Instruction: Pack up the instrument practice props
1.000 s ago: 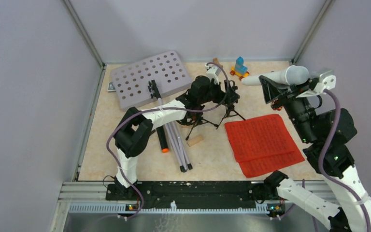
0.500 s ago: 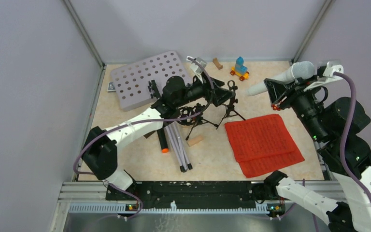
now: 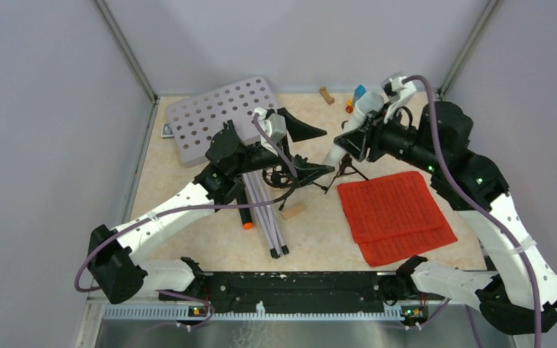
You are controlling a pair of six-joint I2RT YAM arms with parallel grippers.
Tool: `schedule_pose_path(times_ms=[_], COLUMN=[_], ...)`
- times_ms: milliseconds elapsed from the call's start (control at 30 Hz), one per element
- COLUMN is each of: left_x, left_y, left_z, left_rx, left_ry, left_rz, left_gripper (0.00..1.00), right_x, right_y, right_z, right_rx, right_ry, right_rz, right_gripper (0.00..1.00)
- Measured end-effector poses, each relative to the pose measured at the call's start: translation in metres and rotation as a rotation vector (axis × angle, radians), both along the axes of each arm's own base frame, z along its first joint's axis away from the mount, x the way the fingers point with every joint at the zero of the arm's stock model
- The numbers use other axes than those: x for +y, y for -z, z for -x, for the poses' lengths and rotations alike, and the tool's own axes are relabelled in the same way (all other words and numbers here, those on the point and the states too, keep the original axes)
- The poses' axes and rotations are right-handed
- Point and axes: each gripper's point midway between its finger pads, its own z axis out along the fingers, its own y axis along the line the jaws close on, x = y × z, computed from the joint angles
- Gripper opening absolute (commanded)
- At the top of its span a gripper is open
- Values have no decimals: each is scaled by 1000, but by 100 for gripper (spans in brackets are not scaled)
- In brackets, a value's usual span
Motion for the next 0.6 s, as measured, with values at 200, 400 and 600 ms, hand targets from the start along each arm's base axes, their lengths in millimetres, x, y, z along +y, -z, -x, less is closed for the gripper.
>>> schedule_pose_path(times_ms=[200, 400, 600], left_x=[-4, -6, -6], left_y=[11, 20, 26], left_z=[9, 8, 9], left_rx=[-27, -14, 68], left_ry=[20, 2, -3], left_rz=[-58, -88, -103], left_gripper=[88, 63, 12], right_x=[31, 50, 55], right_y=[24, 10, 9], right_z=[7, 22, 17], right_rx=[84, 62, -8], right_ry=[-152, -278, -291], right_rz=[-32, -102, -81], right_gripper=[0, 0, 1])
